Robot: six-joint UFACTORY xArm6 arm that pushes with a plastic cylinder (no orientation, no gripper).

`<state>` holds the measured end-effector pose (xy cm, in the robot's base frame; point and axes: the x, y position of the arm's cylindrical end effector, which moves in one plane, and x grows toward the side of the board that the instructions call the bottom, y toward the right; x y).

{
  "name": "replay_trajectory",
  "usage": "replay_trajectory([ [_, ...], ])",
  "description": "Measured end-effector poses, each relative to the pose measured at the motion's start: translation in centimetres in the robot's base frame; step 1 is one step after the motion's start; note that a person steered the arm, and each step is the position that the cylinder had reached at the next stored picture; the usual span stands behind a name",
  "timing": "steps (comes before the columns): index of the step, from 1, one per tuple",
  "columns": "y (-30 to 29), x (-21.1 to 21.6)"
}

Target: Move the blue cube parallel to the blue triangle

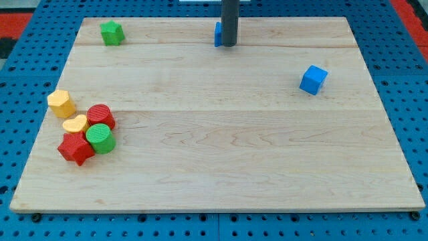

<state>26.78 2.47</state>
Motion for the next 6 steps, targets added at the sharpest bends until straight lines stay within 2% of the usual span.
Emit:
replay_trajectory([
  [2,-1.0,-1.8],
  [4,-1.7,-1.8],
  [6,4.5,-0.7],
])
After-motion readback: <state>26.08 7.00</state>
